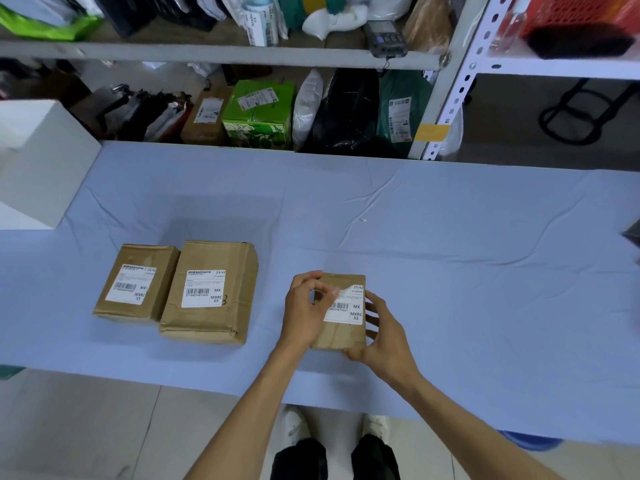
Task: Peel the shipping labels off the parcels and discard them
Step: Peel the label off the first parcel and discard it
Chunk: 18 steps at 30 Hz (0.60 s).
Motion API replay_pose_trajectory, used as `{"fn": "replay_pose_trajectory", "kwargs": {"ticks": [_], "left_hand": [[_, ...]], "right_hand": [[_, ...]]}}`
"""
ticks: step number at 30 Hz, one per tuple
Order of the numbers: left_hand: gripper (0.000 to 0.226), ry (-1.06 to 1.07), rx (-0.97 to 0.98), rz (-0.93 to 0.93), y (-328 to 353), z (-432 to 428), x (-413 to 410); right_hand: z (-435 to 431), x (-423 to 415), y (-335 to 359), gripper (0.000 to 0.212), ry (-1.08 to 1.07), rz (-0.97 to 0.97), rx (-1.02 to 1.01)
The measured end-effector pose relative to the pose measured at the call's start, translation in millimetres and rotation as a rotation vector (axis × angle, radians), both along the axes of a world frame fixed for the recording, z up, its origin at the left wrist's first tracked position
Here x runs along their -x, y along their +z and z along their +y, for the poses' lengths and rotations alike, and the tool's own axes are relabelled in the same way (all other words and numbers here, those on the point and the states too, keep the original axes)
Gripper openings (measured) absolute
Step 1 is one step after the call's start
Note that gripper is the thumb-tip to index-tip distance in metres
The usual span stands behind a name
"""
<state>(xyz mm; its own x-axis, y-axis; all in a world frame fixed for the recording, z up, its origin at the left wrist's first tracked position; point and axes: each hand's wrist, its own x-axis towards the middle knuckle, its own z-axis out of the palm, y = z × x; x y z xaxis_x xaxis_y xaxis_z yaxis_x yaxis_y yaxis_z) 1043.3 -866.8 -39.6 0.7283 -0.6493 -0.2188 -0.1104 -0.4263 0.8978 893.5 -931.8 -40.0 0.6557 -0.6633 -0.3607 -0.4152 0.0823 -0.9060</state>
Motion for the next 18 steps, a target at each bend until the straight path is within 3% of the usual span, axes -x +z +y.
{"fn": "replay_pose_trajectory", "kwargs": {"ticks": [18], "left_hand": [[0.011, 0.007, 0.011, 0.069, 5.1, 0.5, 3.0]], "right_hand": [[-4.4, 3.9, -3.6, 0.098, 0.0, -0.026, -0.046]]}}
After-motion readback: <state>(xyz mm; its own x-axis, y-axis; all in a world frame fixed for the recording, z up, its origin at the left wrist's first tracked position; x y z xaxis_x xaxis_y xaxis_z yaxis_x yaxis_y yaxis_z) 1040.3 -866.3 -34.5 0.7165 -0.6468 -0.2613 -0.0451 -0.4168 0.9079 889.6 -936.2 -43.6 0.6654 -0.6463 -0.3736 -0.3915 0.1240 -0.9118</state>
